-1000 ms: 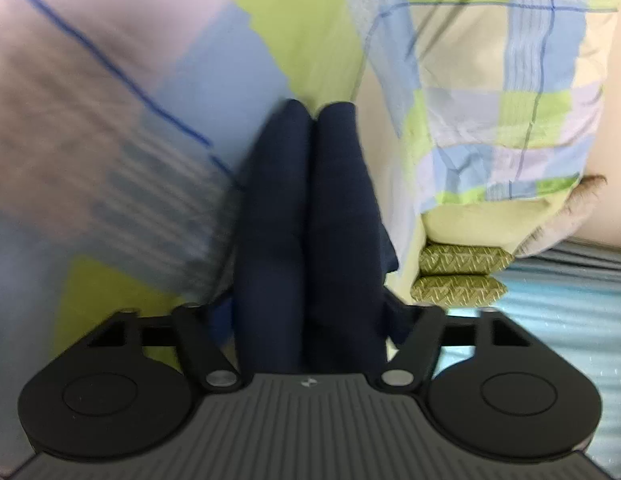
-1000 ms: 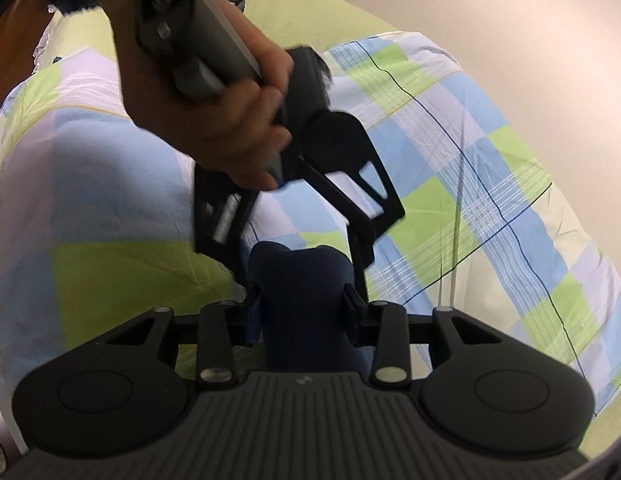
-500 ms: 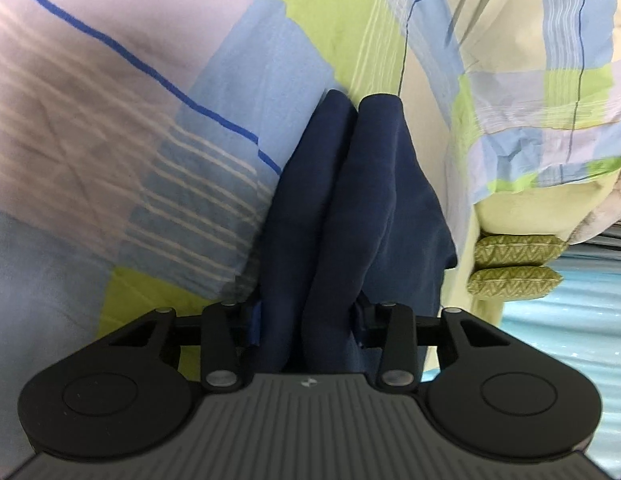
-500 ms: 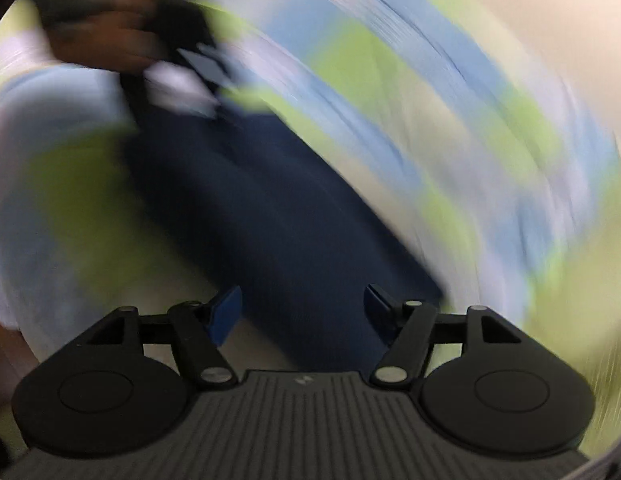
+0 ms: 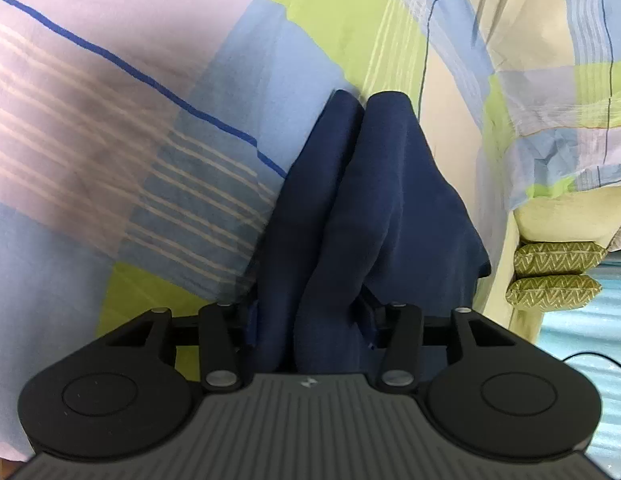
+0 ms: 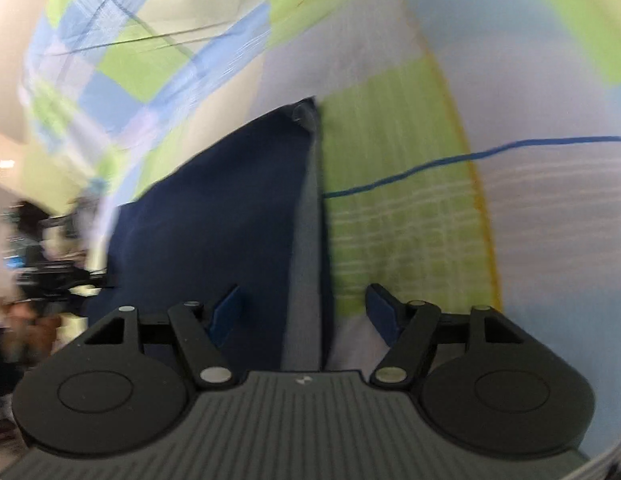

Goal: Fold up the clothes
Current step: 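Grasp the folded navy bundle's edge with the left gripper while the right gripper grasps it too, then carry the navy bundle with both grippers over to the white chair seat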

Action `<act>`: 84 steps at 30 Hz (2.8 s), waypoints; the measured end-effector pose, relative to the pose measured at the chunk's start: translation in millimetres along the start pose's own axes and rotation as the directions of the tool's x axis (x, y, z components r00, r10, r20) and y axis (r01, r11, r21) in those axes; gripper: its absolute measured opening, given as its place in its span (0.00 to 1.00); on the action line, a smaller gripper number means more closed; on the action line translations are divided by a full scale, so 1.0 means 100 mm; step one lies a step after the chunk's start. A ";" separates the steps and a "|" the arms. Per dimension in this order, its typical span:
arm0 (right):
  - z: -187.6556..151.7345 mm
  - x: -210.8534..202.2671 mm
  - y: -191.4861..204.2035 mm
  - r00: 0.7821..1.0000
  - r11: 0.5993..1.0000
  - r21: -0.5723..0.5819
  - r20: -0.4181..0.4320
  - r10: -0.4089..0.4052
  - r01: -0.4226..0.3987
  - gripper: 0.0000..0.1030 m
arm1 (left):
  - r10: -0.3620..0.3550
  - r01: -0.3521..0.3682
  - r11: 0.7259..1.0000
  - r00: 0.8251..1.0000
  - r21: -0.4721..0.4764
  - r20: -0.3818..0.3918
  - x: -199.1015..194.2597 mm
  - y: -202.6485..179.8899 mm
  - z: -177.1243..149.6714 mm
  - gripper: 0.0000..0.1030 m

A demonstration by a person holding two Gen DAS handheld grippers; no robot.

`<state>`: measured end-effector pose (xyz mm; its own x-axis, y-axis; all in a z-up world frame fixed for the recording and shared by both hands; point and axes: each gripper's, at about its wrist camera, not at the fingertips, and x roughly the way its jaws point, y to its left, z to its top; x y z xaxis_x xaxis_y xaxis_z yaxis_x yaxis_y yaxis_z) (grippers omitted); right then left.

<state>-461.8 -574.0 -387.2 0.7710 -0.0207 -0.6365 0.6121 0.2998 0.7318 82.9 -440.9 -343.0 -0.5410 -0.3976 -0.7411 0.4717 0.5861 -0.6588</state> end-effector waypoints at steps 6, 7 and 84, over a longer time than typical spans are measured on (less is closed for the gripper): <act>0.16 0.29 0.01 0.976 0.981 0.019 -0.098 0.192 -0.191 0.47 | 0.009 -0.009 1.000 1.000 -0.014 -0.007 0.02 -0.01 0.00 0.53; 0.17 0.31 -0.02 0.973 0.978 0.038 -0.098 0.209 -0.206 0.44 | 0.007 -0.008 1.000 1.000 -0.017 -0.011 0.03 -0.01 0.01 0.53; -6.75 -4.41 -0.27 0.403 0.416 0.895 0.445 -0.800 -0.162 0.16 | 0.449 0.555 0.365 0.598 0.748 -0.663 3.43 -3.61 -5.89 0.37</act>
<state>-937.3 70.5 -290.5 -0.1013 -0.6722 -0.7334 0.2864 -0.7257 0.6256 -682.8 -373.3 -283.2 -0.5735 0.4938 -0.6536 0.3925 -0.5346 -0.7484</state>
